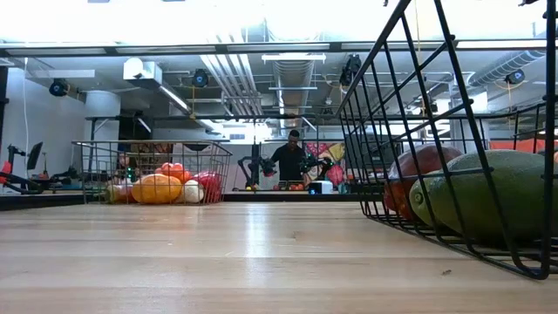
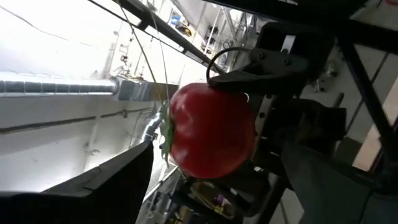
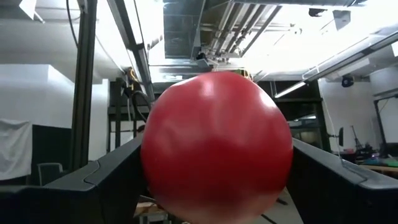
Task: Sort produce into baskets
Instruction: Put the red tomato into the black wire basket
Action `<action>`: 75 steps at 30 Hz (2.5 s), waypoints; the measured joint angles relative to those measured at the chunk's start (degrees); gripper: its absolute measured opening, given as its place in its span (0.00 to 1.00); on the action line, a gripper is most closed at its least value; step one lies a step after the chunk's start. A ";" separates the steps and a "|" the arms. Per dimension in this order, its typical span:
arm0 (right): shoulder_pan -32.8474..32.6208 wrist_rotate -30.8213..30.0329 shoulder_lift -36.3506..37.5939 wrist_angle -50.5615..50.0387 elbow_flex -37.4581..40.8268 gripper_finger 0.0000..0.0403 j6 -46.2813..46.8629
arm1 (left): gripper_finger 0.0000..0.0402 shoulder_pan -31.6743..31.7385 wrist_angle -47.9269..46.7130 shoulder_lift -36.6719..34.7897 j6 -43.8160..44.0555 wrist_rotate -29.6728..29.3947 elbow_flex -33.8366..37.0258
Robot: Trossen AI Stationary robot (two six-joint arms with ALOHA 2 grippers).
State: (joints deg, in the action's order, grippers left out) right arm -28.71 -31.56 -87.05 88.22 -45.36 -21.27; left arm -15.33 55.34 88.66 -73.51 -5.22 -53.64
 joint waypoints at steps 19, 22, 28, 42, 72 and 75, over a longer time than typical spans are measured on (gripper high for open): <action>0.02 -0.03 -0.05 -1.01 -0.02 0.81 0.70 | 0.79 -0.11 2.61 6.61 -10.16 -7.77 -6.71; 0.02 -0.08 -0.05 -1.02 -0.02 0.81 0.70 | 0.74 -0.15 2.53 6.61 -10.21 -7.57 -6.74; 0.12 -2.03 -0.05 -0.94 -0.08 0.81 0.91 | 0.69 -0.13 2.22 6.67 -10.17 -6.66 -6.74; 0.15 -2.17 -0.04 -3.37 -0.13 0.82 2.27 | 0.63 -0.15 1.87 6.69 -10.13 -6.22 -7.52; -0.44 -7.00 0.04 -7.24 -0.11 0.88 1.76 | 0.52 -0.17 1.31 6.67 -11.51 -10.95 -7.52; -1.58 -12.48 0.06 -8.06 -0.11 0.88 0.47 | 0.52 -0.17 1.82 6.47 -11.51 -11.48 -7.52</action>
State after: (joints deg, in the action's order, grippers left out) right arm -30.29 -44.05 -86.98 80.16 -45.47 -20.81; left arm -15.51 57.16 95.13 -85.01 -16.70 -61.17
